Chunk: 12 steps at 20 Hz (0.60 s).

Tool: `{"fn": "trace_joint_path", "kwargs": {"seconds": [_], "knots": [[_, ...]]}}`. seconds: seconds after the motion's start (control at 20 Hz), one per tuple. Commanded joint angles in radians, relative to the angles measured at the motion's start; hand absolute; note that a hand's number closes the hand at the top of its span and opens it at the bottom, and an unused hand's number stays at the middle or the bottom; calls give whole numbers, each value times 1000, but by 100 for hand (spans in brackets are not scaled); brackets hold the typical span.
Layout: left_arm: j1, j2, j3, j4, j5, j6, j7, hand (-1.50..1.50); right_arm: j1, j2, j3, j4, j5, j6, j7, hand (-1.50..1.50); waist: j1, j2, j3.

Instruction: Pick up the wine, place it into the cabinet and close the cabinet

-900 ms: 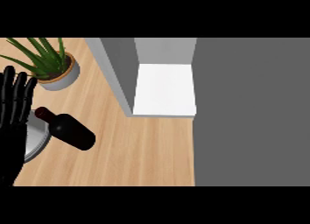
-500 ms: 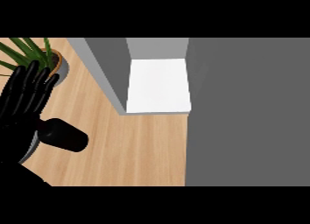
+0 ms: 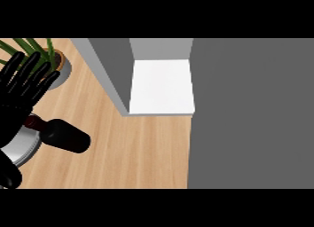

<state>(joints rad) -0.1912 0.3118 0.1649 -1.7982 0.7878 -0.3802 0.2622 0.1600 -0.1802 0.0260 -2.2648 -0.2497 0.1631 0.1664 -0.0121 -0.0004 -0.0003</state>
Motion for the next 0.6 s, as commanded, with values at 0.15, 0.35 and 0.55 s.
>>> {"fn": "trace_joint_path", "kwargs": {"seconds": [0.15,0.35,0.55], "knots": [[-55,-13,5,11,40,33,64,-150,-21,16,-1,-91,-19,-20,144,-150,9,0,0],[12,-14,25,-1,51,-38,52,-150,-18,35,-21,-61,-21,9,107,-150,12,0,0],[4,-6,39,-46,79,-6,93,-150,69,21,-27,-203,-47,32,178,-150,8,-1,0]]}}
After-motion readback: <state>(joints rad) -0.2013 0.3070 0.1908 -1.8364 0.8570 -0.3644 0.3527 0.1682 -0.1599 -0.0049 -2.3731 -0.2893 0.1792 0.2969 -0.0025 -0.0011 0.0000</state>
